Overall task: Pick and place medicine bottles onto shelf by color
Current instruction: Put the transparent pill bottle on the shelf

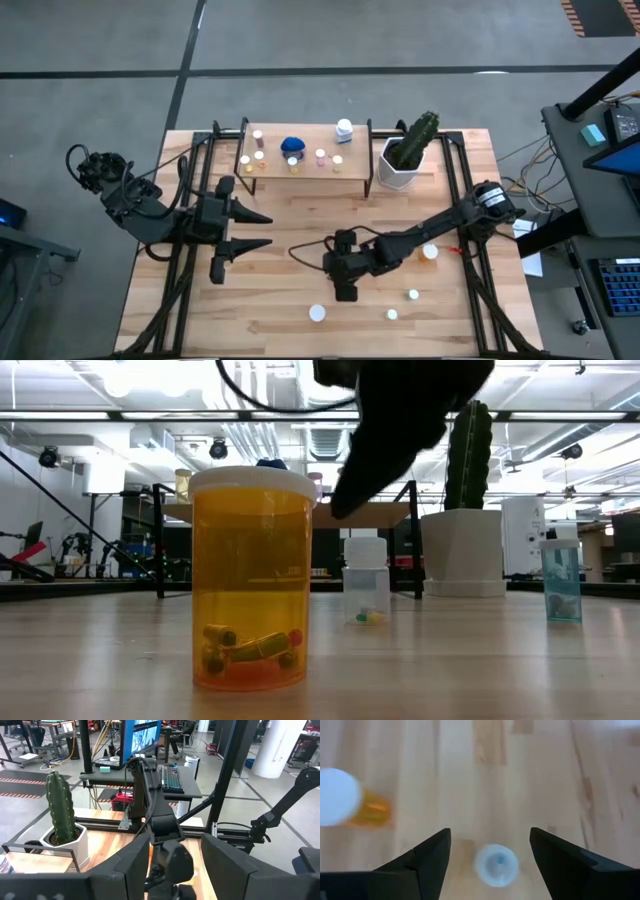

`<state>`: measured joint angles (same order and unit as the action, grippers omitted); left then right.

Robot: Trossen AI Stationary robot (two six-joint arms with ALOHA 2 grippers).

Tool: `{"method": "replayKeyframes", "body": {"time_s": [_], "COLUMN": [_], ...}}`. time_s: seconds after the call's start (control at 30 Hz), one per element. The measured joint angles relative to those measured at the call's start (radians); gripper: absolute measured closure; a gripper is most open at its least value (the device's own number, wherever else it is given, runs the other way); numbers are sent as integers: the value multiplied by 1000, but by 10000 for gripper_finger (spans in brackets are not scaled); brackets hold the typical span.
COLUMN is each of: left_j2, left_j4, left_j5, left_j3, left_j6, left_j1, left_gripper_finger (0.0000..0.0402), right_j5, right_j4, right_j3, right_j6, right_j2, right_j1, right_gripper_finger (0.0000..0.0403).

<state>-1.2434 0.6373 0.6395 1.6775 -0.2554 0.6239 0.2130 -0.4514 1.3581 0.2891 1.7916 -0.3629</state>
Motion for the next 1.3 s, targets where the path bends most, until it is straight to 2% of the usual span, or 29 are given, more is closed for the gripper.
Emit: {"method": "replayKeyframes", "body": {"time_s": [0.23,0.5,1.03,1.2,1.3], "left_j2": [0,0,0,0,0], "left_j4": [0,0,0,0,0], "left_j5": [0,0,0,0,0], "left_j3": [0,0,0,0,0], "left_j6": [0,0,1,1,9], "left_j1": [0,0,0,0,0], "left_gripper_finger": [237,237,237,237,237], "right_j5": [-3,-3,-12,-15,-15], "right_j4": [14,30,49,30,-63], "right_j3": [-77,-90,-102,-88,-19], "right_j6": [36,40,41,44,65], "right_j2": [-2,-2,-3,-3,-24], "right_j1": [5,9,12,13,23], "right_gripper_finger": [144,159,275,273,268]}}
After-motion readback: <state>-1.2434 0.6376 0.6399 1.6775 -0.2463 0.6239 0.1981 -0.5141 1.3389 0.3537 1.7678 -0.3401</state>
